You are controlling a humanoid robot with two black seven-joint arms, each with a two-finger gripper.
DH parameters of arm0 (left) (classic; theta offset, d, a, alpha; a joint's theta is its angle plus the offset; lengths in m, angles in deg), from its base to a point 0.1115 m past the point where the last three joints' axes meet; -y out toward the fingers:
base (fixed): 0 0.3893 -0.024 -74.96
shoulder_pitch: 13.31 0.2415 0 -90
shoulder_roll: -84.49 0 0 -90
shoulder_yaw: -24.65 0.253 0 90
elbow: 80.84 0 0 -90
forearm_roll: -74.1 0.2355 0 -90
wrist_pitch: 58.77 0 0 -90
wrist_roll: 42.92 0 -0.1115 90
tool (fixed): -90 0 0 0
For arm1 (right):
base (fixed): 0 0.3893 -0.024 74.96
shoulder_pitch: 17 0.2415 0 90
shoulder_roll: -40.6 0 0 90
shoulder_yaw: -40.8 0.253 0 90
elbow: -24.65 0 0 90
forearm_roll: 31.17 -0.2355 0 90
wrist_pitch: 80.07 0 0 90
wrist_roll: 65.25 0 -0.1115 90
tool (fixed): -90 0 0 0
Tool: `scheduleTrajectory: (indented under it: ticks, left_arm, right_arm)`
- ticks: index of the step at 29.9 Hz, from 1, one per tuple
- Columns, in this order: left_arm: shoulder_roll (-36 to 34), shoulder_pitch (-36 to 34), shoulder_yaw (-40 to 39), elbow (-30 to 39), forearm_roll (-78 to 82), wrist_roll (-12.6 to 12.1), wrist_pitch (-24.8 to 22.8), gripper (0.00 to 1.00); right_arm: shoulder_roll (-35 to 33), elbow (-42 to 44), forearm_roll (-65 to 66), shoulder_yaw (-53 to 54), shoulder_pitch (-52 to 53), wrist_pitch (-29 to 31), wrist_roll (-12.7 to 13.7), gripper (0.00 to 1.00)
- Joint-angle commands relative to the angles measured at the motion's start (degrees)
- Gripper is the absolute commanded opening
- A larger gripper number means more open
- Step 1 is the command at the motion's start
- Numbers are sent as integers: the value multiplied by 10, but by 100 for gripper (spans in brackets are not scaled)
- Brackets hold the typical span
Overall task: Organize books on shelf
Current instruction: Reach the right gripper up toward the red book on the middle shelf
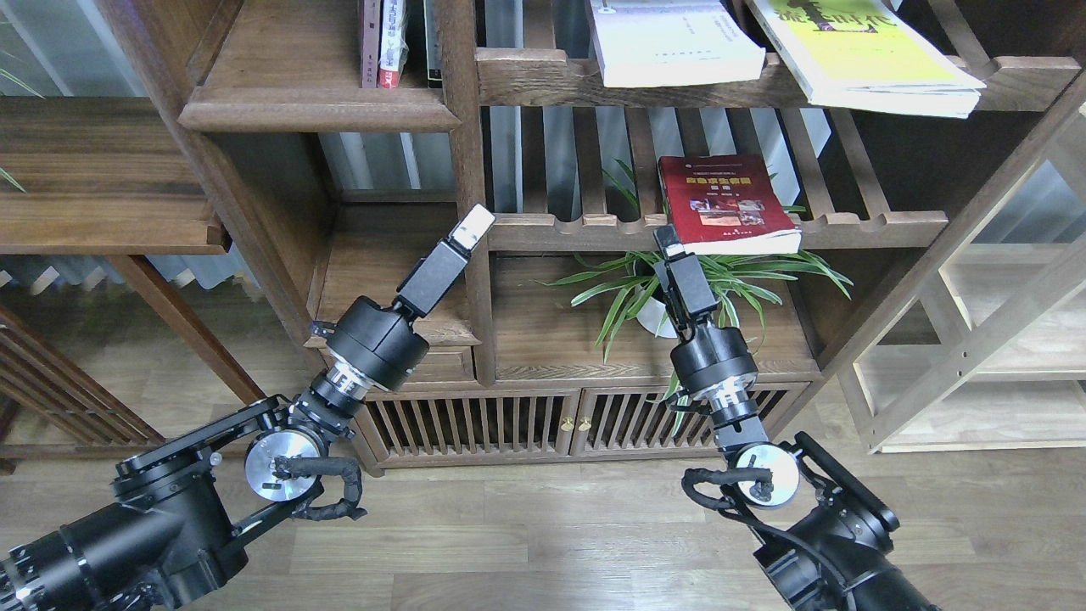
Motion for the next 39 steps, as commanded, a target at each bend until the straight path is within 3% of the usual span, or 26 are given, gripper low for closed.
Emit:
scheduleTrajectory:
  ticks: [1, 4, 6, 23, 29, 33, 39]
  left_arm:
    - [0, 0, -1, -4, 1, 0, 0, 92]
    - [-1, 1, -1, -6, 1, 0, 0, 90]
    - [-2, 0, -1, -5, 0, 0, 0, 99]
    - [-51, 13, -71, -29, 0, 0, 0, 99]
    - [-55, 32, -71, -28, 0, 0, 0, 99]
    - [-59, 40, -73, -28, 0, 0, 0, 99]
    - [-65, 53, -75, -28, 0, 0, 0, 99]
  right_arm:
    - [0, 0, 0, 0, 0, 0, 0, 100]
    - [0, 0, 0, 0, 0, 0, 0, 100]
    - [0, 0, 0, 0, 0, 0, 0, 100]
    - [-13, 54, -96, 8, 20, 0, 0, 100]
    - [-21, 56, -119, 24, 39, -98, 2, 100]
    - [-22, 58, -141, 25, 40, -166, 17, 100]
    - [-21, 80, -164, 27, 66, -221, 39, 100]
